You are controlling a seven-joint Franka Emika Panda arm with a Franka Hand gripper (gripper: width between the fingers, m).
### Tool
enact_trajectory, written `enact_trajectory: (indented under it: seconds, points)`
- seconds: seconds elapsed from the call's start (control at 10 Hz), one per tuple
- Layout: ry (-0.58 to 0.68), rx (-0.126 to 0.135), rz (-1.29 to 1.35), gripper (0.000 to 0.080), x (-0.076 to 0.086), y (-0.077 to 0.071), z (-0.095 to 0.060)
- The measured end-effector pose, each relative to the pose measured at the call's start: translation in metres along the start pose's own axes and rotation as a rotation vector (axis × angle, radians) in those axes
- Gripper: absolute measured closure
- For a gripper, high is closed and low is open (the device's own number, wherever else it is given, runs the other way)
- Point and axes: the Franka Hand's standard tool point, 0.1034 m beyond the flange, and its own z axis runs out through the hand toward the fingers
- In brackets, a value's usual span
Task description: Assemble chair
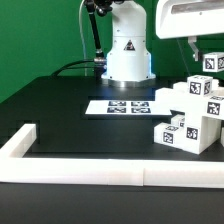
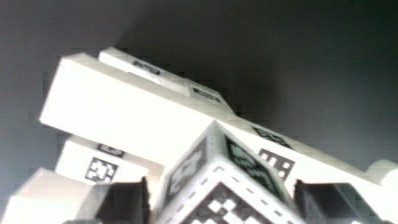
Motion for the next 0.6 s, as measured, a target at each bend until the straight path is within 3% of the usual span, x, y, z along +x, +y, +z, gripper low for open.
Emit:
enact_trajectory:
  seconds: [0.3, 0.6]
  points:
    - [0.000, 0.000, 0.004, 0.0406, -0.0004, 0.0001, 0.0000]
    - [0.000, -0.021, -0.030, 0.0406, 0.0049, -0.0011, 0.0055]
